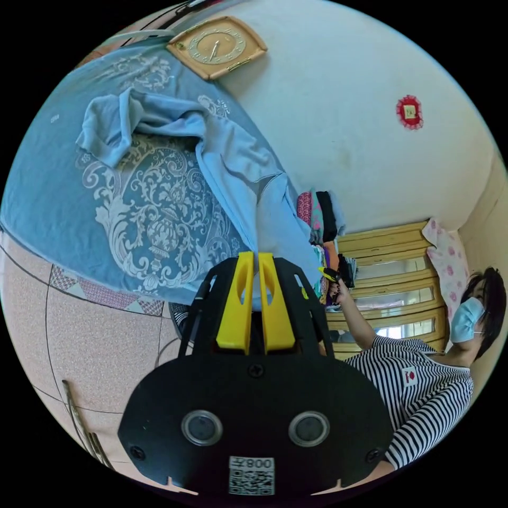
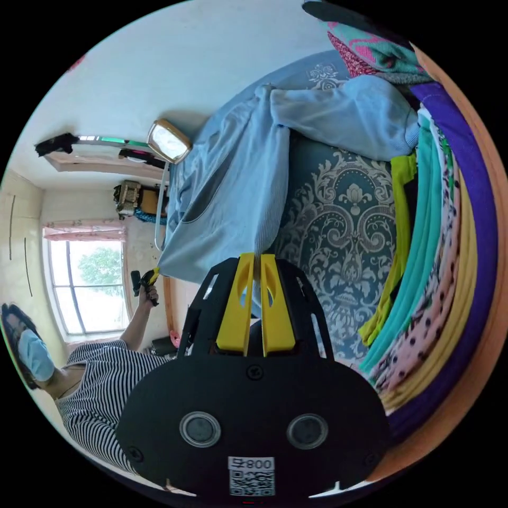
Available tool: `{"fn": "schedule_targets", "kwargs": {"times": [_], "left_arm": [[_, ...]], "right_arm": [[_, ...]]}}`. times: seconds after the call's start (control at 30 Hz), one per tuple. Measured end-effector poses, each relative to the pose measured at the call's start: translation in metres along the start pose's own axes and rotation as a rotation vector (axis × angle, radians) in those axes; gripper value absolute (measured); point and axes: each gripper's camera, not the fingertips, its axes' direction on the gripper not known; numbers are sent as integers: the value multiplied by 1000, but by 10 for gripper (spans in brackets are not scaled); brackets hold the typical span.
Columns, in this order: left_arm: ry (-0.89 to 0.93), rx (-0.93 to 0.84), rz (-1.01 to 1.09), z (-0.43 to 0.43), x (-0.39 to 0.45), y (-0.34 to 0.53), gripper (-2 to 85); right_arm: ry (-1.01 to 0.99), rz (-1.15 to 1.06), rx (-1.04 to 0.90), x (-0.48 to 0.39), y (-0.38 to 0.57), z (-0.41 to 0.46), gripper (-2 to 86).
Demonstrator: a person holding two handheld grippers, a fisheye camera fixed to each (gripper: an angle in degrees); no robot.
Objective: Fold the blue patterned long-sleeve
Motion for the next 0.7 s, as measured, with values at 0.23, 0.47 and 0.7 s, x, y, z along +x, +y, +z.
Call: {"fn": "schedule_targets", "kwargs": {"times": [0.23, 0.47, 0.7], "left_arm": [[14, 67, -5, -44, 7, 48, 14], [0, 19, -80, -37, 4, 78, 14], [-68, -30, -166, -21, 22, 76, 15]], "right_arm": [[-61, -27, -11, -5, 125, -10, 18], [-62, 73, -21, 34, 193, 34, 18], [-25, 185, -40, 60, 205, 74, 19]]}}
